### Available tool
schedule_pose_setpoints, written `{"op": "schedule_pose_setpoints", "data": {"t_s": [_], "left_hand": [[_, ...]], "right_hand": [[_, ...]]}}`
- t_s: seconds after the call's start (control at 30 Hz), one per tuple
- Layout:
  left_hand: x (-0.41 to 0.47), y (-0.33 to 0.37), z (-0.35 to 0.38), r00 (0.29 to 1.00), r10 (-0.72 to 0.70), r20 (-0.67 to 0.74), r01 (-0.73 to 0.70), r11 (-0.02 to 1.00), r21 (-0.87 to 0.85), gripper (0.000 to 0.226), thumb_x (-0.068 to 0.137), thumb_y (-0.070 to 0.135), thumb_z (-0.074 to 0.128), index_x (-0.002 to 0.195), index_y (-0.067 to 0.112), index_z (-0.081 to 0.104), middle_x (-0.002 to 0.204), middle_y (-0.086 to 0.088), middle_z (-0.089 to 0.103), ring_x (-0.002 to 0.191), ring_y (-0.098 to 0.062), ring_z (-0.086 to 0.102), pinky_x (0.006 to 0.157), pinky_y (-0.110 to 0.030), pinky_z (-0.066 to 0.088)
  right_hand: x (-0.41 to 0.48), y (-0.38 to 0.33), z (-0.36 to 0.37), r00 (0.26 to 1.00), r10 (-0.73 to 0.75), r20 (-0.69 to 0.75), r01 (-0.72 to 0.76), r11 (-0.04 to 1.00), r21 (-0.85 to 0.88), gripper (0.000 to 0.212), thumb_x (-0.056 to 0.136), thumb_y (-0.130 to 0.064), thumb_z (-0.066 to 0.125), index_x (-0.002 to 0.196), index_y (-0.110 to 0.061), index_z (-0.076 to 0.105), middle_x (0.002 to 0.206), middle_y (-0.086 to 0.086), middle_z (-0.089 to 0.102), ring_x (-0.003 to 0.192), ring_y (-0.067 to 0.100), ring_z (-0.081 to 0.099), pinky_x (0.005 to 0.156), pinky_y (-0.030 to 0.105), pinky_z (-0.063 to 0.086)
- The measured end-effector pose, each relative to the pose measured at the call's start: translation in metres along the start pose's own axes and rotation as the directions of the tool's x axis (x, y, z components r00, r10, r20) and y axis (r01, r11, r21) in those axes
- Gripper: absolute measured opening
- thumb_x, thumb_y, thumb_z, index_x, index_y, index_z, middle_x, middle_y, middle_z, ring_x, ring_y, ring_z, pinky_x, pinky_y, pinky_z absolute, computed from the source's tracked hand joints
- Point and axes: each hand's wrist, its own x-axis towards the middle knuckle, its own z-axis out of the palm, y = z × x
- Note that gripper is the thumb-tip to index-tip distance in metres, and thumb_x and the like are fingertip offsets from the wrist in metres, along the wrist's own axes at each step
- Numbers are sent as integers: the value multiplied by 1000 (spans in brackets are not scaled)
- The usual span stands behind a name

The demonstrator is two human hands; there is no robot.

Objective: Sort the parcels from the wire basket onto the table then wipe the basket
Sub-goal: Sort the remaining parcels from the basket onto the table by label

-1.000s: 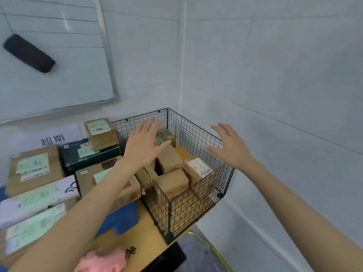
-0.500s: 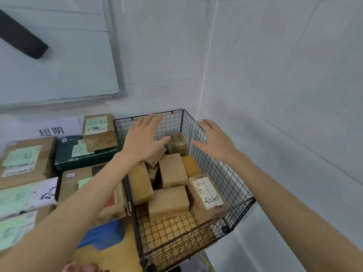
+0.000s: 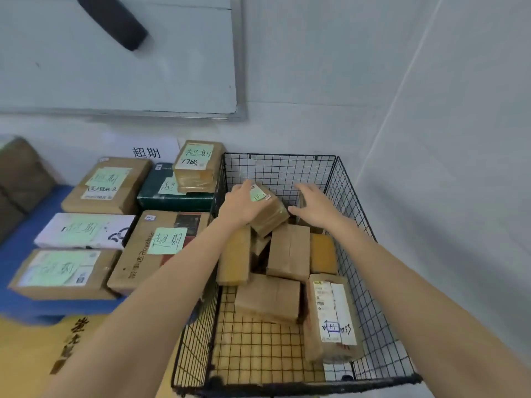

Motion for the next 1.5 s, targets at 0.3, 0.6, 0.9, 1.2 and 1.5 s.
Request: {"op": "schedule_pose_setpoints", "data": {"t_s": [0.3, 0.6, 0.9, 1.2, 1.5], "left_hand": [[21, -33, 44, 983, -185, -1, 184, 979, -86, 79, 85, 36, 69, 152, 25, 28, 140, -13, 40, 121, -33, 49, 102, -49, 45], [40, -48, 74, 954, -300, -20, 288, 929, -234, 75, 85, 28, 74, 147, 18, 33, 136, -13, 45, 120, -30, 51, 97, -38, 44], [48, -48, 84, 931, -365, 13, 336, 840, -426, 65, 87, 21, 73, 139, 15, 35, 134, -12, 52, 103, -19, 48, 83, -28, 41], [35, -28, 67, 946, -323, -2, 294, 862, -414, 61, 87, 25, 74, 138, 13, 42, 140, -10, 50, 122, -23, 49, 84, -26, 40], [13, 10, 25, 978, -92, -186, 12, 920, -391, 61, 84, 23, 76, 136, 15, 45, 135, -7, 50, 116, -18, 50, 96, -30, 45]], "right_hand": [[47, 13, 44, 994, -72, 80, 67, 995, 68, 67, 94, -37, 63, 152, -22, 33, 155, 4, 34, 143, 25, 32, 111, 50, 36], [73, 23, 68, 988, -64, 144, 33, 977, 209, 65, 96, -31, 61, 153, -25, 30, 155, 5, 33, 137, 25, 40, 110, 42, 37], [68, 22, 69, 982, -36, 185, -35, 931, 363, 61, 97, -19, 62, 149, -22, 30, 148, 5, 45, 125, 24, 52, 97, 31, 37], [42, 20, 48, 983, 22, 183, -100, 898, 428, 59, 97, -27, 62, 146, -20, 31, 149, 7, 42, 133, 27, 45, 106, 42, 42], [14, -5, -1, 999, 52, -15, -36, 844, 535, 63, 95, -29, 64, 148, -11, 35, 143, 3, 49, 129, 17, 48, 100, 28, 38]]}}
